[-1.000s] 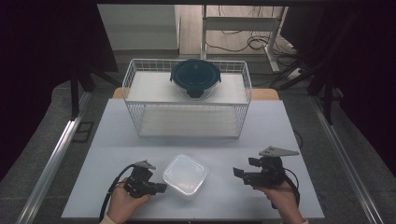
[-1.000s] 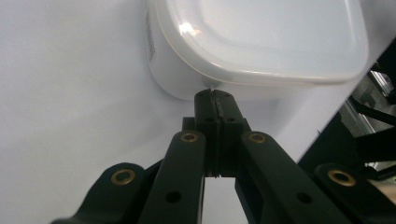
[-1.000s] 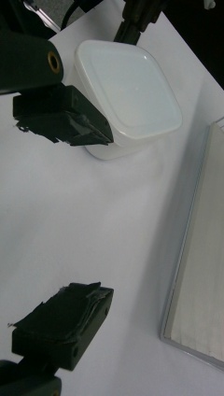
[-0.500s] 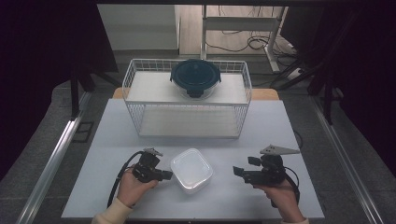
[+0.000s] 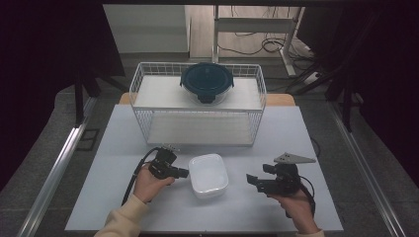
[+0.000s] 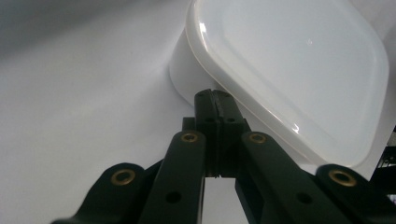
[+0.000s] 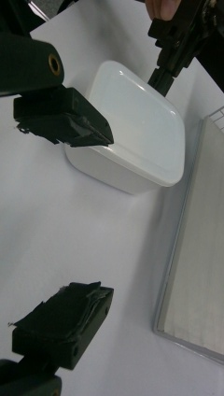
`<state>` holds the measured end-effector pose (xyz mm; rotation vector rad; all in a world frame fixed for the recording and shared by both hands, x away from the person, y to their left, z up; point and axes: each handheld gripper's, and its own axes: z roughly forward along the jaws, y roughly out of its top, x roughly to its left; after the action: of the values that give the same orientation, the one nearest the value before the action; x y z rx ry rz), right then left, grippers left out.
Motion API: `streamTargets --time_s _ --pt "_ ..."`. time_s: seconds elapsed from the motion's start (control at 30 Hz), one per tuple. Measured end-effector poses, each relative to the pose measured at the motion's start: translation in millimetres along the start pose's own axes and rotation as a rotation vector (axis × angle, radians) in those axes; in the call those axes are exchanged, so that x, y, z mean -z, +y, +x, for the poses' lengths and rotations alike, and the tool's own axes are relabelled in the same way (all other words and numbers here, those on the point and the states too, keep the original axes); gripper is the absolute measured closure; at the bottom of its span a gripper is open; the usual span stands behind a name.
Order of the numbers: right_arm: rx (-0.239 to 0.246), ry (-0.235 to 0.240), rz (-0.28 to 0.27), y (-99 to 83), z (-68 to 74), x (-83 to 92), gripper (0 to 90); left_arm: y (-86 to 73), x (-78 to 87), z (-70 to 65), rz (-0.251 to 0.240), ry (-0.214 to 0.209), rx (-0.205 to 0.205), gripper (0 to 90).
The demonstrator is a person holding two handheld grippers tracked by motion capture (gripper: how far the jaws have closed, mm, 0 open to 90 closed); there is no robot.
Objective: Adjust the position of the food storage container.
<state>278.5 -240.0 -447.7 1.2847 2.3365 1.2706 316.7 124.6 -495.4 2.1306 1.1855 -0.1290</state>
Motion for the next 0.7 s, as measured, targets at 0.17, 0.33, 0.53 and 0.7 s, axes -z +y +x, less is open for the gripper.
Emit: streamTargets --time_s 0.17,0.33,0.53,0.7 --pt "-0.007 -0.009 0.009 -2.6 -2.5 -3.1 21.7 3.5 -5.0 1.4 0.002 -0.001 -0.007 89.8" --pt "0.000 -0.011 0.011 -3.4 -0.8 -3.2 21.7 6.6 -8.8 0.3 0.004 0.007 -0.019 89.8" --pt "0.000 -0.019 -0.002 -1.7 -1.4 0.6 21.7 9.9 -13.8 0.6 -0.014 0.023 -0.033 89.8" --pt "-0.001 -0.025 -0.009 -0.7 -1.9 4.0 21.7 9.3 -14.8 0.1 -0.018 0.024 -0.042 89.6"
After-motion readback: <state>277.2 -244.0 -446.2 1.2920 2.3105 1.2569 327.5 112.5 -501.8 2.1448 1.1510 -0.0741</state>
